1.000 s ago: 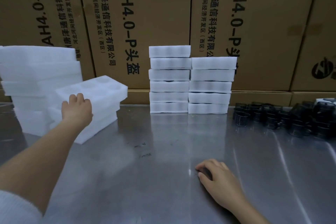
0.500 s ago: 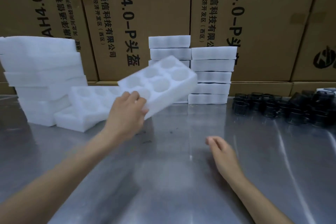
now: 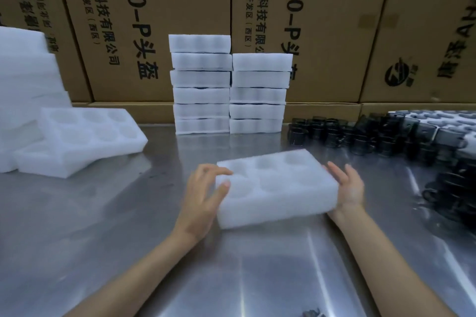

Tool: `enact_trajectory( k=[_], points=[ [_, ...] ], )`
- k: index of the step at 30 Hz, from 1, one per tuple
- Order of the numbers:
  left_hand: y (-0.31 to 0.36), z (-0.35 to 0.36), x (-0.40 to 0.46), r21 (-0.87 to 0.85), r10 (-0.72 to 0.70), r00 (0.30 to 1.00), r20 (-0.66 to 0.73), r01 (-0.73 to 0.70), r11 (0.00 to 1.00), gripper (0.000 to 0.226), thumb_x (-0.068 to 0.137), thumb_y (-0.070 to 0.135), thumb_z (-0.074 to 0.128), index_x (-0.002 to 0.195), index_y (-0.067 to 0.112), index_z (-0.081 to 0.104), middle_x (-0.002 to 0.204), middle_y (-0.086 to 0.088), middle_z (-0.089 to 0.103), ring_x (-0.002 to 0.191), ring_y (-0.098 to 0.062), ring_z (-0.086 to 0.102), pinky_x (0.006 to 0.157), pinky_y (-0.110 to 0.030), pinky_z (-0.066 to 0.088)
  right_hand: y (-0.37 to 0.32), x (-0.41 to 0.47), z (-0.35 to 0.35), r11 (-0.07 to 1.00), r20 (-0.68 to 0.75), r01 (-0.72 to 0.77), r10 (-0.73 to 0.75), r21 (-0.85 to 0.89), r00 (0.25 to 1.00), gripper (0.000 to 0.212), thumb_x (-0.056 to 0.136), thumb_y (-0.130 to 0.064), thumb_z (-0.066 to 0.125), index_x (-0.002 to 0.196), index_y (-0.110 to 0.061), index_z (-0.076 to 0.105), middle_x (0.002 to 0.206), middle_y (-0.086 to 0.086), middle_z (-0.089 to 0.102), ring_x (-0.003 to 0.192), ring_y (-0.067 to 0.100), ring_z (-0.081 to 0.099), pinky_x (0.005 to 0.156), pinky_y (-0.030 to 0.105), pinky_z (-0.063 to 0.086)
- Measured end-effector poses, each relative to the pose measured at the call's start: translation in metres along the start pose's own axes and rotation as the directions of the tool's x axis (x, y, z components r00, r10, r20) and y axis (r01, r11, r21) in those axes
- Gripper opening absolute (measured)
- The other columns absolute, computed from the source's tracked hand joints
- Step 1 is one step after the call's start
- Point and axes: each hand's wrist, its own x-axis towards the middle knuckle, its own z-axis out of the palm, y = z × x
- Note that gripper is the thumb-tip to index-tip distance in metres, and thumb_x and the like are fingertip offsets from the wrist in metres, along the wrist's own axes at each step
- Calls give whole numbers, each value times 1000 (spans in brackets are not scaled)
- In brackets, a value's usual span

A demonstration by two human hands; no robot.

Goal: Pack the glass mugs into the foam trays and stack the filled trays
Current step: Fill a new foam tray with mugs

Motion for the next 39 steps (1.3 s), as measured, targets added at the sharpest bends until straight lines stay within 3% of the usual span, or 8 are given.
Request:
enact_trajectory(
  k=[3,5,13,21,24,27,32,39],
  points=[
    [-11,3,16,-450,-505,862,-35,437,779,34,99,27,44,132,18,48,139,1,45,128,-10,40,107,-25,26,-8,4,-6,995,67,-69,74,-77,995,49,100,-42,33,132,-10,50,132,12,54,124,28,49,107,45,36],
    [-18,6,25,-556,-635,771,55,552,622,44,100,32,39,141,16,39,145,0,40,132,-17,39,99,-27,28,-8,4,-2,980,132,-94,119,-176,984,51,100,-43,33,136,-10,47,137,11,51,125,28,49,103,44,39],
    [-17,16,19,-325,-486,863,135,502,801,27,97,31,47,113,12,58,108,0,63,98,-13,59,85,-28,44,-11,5,-9,913,183,-104,189,-395,965,46,99,-40,41,136,-12,47,128,4,55,110,23,57,80,36,47],
    [-9,15,4,-221,-443,882,159,469,855,30,95,34,49,117,13,55,112,1,62,96,-10,58,85,-23,42,-20,-6,-29,801,79,132,-105,-584,991,16,92,-22,56,98,-14,68,93,3,70,84,15,64,69,27,49],
    [-10,14,6,-240,-428,890,156,455,858,32,99,28,44,120,6,53,117,-9,59,101,-21,58,92,-32,42,-28,-2,-48,307,130,315,-499,-898,857,21,94,-20,49,109,-17,62,112,3,60,109,20,52,81,30,39],
    [-13,15,9,-252,-415,889,194,454,855,36,100,27,41,121,0,53,115,-16,58,106,-31,57,104,-47,38,-45,4,-65,-95,200,190,-718,-977,667,33,86,-14,53,119,-13,60,128,10,52,125,29,36,103,42,29],
    [-15,17,8,-271,-405,889,213,452,850,34,99,25,42,119,0,55,116,-18,62,109,-32,58,93,-40,42,-68,11,-81,-262,188,-40,-783,-964,593,41,82,-11,59,123,-7,56,145,16,33,137,34,20,112,54,4],
    [-18,21,7,-256,-418,895,156,445,858,24,97,26,46,112,13,58,95,13,62,68,16,58,56,-2,41,-103,12,-82,-305,227,-112,-866,-946,445,44,73,-6,61,116,-5,52,142,16,34,129,37,29,105,52,18]
  ],
)
